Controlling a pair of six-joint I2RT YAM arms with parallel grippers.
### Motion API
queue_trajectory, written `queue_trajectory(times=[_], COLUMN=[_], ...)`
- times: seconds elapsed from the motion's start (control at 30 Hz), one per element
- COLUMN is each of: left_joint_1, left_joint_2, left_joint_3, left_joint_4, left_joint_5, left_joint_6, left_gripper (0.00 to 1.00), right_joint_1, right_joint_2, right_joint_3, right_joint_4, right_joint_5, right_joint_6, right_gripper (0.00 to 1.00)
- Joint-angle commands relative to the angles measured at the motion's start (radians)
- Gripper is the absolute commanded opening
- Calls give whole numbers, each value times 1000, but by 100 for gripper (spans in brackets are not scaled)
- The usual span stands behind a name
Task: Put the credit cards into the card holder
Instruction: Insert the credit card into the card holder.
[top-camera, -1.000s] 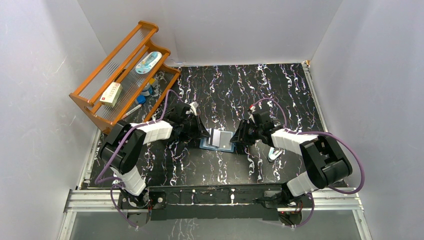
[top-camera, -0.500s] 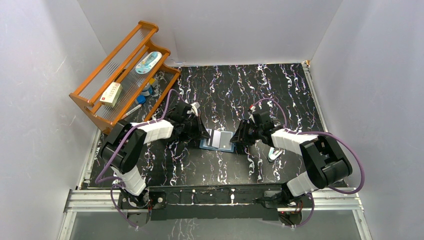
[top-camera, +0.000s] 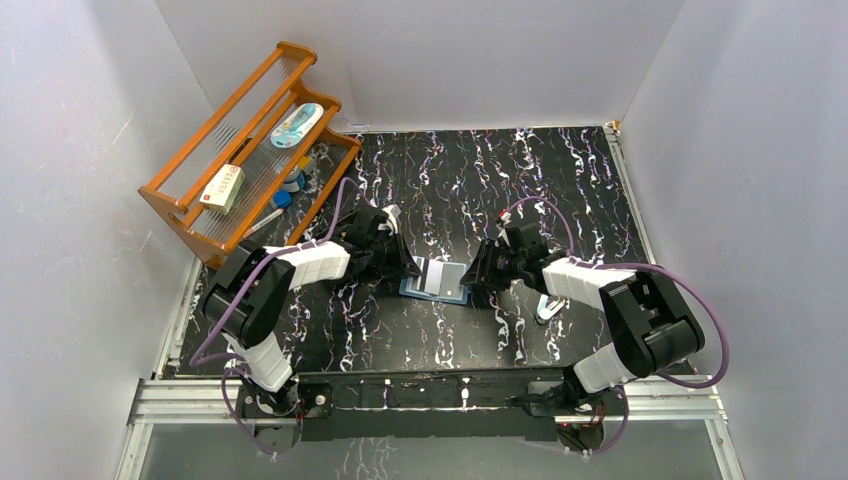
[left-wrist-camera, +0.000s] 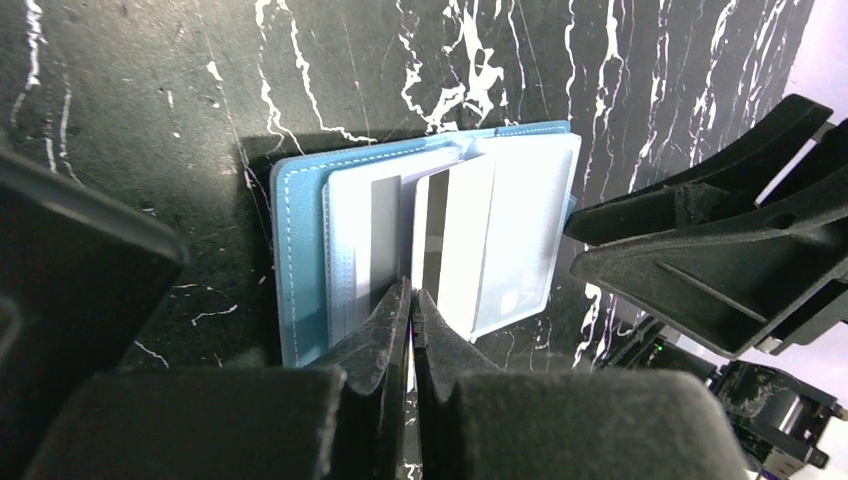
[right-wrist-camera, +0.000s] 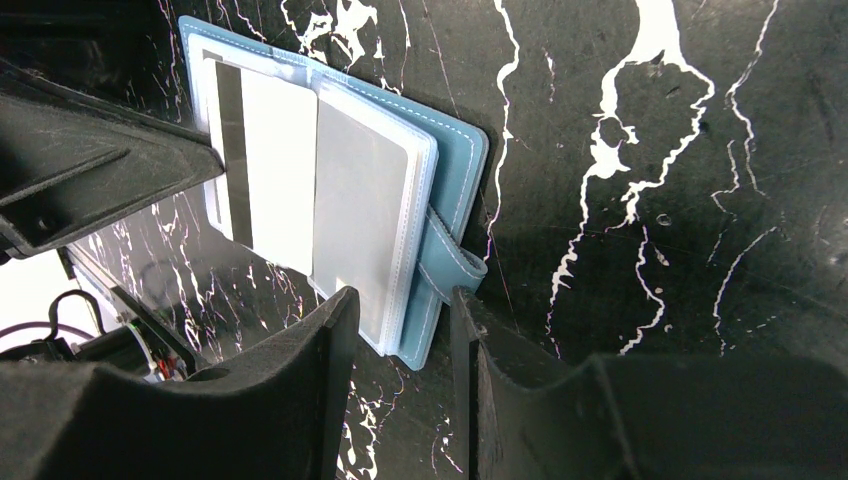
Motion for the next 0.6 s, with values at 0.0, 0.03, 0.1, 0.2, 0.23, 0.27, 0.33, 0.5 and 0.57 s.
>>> queue_trajectory(times=[0.0, 0.03, 0.1, 0.2, 0.23, 0.27, 0.33, 0.5, 0.57], left_joint_1=[-9, -12, -16, -36, -43, -49, -62, -80, -81], left_joint_2=[-39, -40, -40, -46, -48, -50, -53, -65, -64], left_joint_3=[7, 15, 28, 34, 34, 36, 36, 48, 54], left_joint_4=[-30, -46, -77, -90, -89, -87, -82, -79, -81], left_joint_5=[-76, -88, -111, -125, -127, -126, -125, -139, -148], left_joint_6=[40, 50, 59, 55, 50, 45, 37, 32, 33], left_gripper=[0, 0, 0, 0, 0, 0, 0, 0, 0], right_joint_1=[0, 0, 0, 1, 1, 1, 0, 1, 1], right_joint_2=[-14, -14, -15, -14, -13, -11, -12, -18, -17], right_joint_3=[1, 1, 3, 5, 5, 5, 0, -11, -12], right_joint_4=[22, 19, 17, 16, 17, 16, 21, 27, 30], right_joint_5=[-2, -2, -2, -2, -2, -2, -4, -2, -4], right_joint_6=[-2, -3, -5, -7, -7, -7, -5, -2, -1], right_gripper=[47, 47, 47, 47, 47, 47, 47, 47, 47])
